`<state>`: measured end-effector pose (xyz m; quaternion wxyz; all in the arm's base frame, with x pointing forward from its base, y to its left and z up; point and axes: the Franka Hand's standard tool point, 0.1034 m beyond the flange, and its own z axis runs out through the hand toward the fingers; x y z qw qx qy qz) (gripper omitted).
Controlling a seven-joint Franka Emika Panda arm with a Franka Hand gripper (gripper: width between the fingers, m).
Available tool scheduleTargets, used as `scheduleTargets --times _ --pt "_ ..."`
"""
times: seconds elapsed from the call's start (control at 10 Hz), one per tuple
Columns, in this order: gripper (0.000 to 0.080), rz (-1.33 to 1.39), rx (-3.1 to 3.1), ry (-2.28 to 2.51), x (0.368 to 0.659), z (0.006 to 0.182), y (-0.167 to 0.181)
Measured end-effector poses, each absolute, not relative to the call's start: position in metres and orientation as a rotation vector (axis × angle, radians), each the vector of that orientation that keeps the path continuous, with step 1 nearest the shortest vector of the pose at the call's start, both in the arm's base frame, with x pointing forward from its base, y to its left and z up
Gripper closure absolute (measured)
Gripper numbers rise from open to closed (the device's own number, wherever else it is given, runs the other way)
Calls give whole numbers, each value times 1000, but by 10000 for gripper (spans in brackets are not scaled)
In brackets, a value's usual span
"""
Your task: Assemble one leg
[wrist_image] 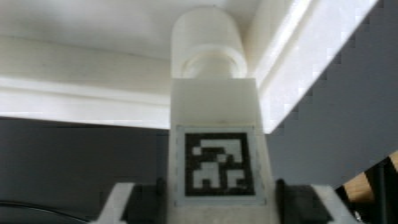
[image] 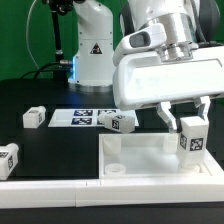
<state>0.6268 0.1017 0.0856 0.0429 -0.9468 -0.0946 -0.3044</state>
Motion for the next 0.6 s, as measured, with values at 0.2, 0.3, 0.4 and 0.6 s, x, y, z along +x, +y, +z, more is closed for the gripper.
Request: scheduleTargets --times 0.2,0.3,0.4,0.6 --pt "514 -934 -2894 -288 627 85 103" --pt "514 -935 -2893 -292 627 85 105" --pt "514 -935 -2892 -292 627 85 105" --pt "514 -934 -2893 -293 627 85 105"
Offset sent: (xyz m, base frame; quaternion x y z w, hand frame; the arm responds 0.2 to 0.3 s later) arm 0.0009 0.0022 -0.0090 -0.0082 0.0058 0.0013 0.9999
